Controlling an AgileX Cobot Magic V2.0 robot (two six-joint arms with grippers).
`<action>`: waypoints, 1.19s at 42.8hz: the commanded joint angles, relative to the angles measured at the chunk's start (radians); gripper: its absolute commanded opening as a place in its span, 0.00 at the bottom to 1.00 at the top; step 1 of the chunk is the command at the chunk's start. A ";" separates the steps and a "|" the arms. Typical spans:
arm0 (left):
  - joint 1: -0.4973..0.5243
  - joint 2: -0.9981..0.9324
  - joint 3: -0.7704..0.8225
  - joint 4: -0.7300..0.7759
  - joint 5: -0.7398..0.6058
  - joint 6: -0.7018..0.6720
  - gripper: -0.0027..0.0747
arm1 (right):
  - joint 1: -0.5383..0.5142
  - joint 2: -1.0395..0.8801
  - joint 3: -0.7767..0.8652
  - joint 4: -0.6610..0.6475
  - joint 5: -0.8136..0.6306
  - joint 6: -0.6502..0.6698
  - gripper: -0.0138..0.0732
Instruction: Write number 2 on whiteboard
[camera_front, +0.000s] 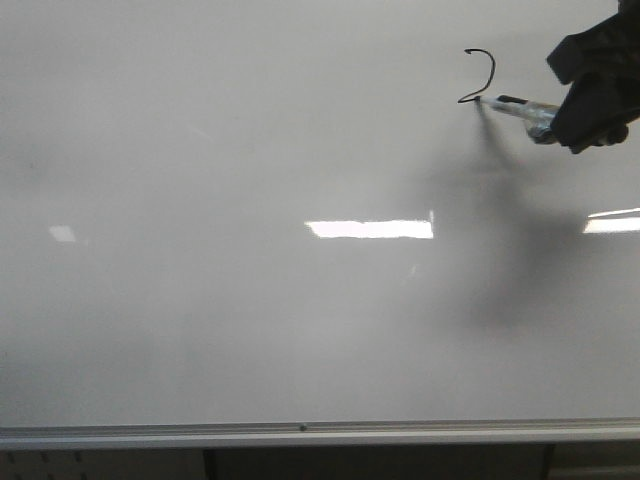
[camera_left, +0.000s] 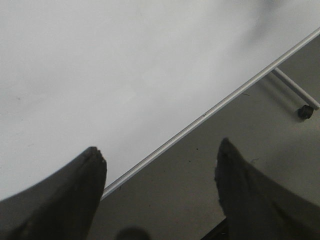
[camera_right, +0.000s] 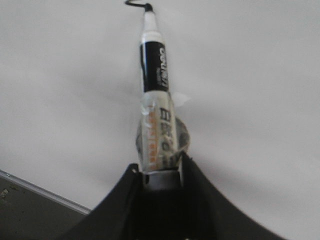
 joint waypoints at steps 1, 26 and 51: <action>0.003 -0.004 -0.026 -0.018 -0.062 -0.010 0.63 | -0.048 -0.040 -0.035 0.005 -0.024 -0.008 0.22; -0.080 0.006 -0.036 -0.050 -0.079 0.202 0.63 | 0.098 -0.381 -0.045 0.026 0.417 -0.186 0.22; -0.558 0.329 -0.293 -0.059 0.029 0.367 0.63 | 0.412 -0.437 -0.045 0.049 0.672 -0.327 0.22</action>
